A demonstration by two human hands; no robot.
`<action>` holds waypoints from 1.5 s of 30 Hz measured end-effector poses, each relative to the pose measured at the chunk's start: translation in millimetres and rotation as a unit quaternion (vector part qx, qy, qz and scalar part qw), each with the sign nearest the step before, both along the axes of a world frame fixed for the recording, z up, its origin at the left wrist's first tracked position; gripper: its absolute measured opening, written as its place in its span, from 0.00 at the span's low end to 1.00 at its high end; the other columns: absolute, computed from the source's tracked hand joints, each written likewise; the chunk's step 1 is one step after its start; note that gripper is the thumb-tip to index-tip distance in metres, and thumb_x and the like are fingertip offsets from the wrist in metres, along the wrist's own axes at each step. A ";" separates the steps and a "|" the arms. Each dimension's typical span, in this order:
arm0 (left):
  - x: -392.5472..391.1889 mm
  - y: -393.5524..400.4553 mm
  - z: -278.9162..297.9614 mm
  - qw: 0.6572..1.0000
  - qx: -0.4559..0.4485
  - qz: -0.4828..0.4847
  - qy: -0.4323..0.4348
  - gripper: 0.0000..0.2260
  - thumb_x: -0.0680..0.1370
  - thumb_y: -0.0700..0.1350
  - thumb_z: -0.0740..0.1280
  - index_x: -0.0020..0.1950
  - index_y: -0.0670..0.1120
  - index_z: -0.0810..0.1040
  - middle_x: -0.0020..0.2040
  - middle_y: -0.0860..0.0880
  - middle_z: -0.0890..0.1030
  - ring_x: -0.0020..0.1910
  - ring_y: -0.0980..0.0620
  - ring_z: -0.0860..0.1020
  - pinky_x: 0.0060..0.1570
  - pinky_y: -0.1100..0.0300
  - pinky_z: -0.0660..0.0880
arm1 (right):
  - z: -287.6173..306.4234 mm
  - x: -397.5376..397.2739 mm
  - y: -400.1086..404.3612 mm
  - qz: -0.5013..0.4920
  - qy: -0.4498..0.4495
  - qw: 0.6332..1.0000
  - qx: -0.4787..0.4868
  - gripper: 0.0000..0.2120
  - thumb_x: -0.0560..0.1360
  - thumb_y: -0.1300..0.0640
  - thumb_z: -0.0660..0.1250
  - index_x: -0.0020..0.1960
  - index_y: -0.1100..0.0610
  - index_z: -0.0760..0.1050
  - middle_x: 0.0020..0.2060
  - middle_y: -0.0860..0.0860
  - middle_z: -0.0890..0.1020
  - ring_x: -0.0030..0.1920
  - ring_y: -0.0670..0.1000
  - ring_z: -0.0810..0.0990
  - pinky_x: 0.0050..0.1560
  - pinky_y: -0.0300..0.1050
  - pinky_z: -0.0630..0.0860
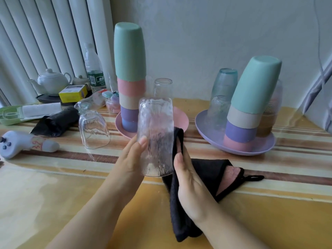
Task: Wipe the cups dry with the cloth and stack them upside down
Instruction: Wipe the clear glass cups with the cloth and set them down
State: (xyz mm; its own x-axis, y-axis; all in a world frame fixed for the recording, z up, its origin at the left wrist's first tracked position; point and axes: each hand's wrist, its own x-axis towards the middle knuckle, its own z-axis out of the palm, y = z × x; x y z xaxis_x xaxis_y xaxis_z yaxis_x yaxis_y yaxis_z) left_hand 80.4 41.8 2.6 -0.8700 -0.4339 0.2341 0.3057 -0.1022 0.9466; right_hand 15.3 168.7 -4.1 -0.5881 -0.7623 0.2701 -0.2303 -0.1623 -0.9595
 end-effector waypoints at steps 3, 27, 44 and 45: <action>-0.8 4.4 0.8 0.996 -0.056 0.072 -0.003 0.15 0.79 0.52 0.65 0.63 0.49 0.75 0.54 0.58 0.84 0.56 0.61 0.80 0.54 0.68 0.75 | -0.6 -3.3 1.7 -0.019 -0.007 1.000 -0.024 0.23 0.78 0.46 0.48 0.73 0.43 0.54 0.72 0.34 0.60 0.70 0.31 0.56 0.70 0.29 0.54; 1.9 15.9 -2.1 0.996 0.018 -0.083 -0.012 0.22 0.64 0.50 0.75 0.56 0.49 0.82 0.55 0.44 0.84 0.55 0.46 0.82 0.50 0.58 0.79 | 2.3 -11.4 9.8 -0.040 -0.165 0.985 -0.009 0.31 0.70 0.36 0.52 0.61 0.54 0.76 0.56 0.48 0.82 0.60 0.45 0.78 0.68 0.50 0.68; 0.2 18.6 0.8 0.993 -0.096 0.059 -0.026 0.14 0.76 0.54 0.66 0.61 0.59 0.73 0.54 0.68 0.81 0.56 0.71 0.77 0.50 0.77 0.71 | -7.9 -0.6 -0.3 -0.054 0.070 0.996 -0.031 0.22 0.79 0.51 0.53 0.70 0.40 0.49 0.70 0.31 0.55 0.70 0.29 0.52 0.65 0.21 0.53; -0.3 16.3 -2.0 0.994 -0.097 0.045 -0.029 0.18 0.74 0.53 0.70 0.63 0.58 0.73 0.56 0.64 0.81 0.58 0.67 0.77 0.52 0.74 0.72 | -8.2 0.3 -1.4 -0.053 0.080 0.995 -0.028 0.23 0.79 0.51 0.53 0.71 0.41 0.49 0.71 0.33 0.55 0.71 0.30 0.52 0.66 0.23 0.53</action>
